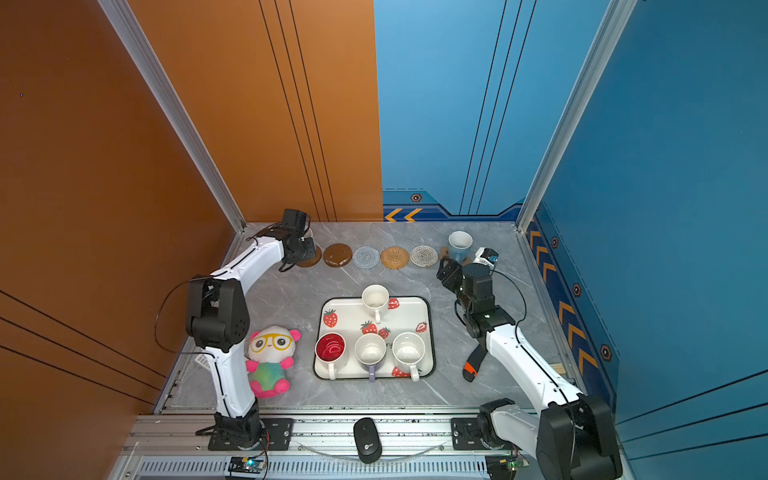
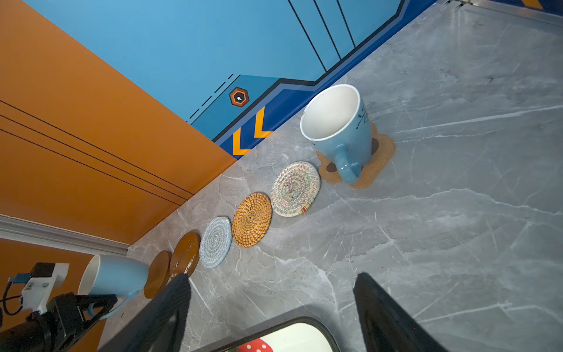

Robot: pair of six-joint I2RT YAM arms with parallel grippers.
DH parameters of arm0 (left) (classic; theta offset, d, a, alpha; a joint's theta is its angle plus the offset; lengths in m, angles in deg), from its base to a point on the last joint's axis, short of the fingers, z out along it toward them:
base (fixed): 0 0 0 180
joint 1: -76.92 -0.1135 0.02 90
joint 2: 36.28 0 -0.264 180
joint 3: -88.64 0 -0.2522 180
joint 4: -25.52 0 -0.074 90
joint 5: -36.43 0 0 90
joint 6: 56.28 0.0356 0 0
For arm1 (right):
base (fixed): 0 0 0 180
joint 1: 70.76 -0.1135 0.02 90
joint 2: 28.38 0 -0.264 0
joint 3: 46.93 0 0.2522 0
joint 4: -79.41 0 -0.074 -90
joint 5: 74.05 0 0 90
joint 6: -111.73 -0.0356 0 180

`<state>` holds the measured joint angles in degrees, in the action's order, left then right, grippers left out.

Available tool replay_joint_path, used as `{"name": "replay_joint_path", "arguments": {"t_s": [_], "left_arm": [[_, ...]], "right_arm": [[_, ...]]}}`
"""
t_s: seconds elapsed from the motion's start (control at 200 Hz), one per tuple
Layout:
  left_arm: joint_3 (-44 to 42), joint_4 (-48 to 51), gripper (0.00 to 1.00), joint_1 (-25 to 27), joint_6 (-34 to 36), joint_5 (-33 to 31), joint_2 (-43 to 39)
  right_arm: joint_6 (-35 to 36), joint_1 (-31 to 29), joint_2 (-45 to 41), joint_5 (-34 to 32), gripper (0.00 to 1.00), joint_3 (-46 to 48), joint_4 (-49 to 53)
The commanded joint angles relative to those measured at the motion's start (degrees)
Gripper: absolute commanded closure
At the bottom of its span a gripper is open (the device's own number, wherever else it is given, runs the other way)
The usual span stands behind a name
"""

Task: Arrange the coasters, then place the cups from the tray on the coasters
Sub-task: 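Lift the blue-handled white mug with the left gripper toward the brown wooden coaster, then lower the held mug onto the brown wooden coaster with the left gripper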

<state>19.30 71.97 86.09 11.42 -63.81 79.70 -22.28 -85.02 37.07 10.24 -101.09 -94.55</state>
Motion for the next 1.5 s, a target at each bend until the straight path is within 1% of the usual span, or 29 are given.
{"name": "replay_joint_path", "arguments": {"t_s": [0.0, 0.801, 1.492], "left_arm": [[2.98, -2.98, 1.00, -0.96, -0.37, 0.55, 0.88], [4.70, -2.80, 1.00, -2.37, -0.11, 1.36, 4.07], [6.50, -1.59, 1.00, -2.40, 0.24, 1.56, 5.57]], "right_arm": [[-0.82, 0.40, 0.55, 1.06, 0.17, 0.56, -0.62], [-0.99, 0.50, 2.04, 1.44, 0.17, 0.16, -1.11], [-1.01, 0.53, 3.55, 2.46, 0.17, -0.65, -1.15]]}}
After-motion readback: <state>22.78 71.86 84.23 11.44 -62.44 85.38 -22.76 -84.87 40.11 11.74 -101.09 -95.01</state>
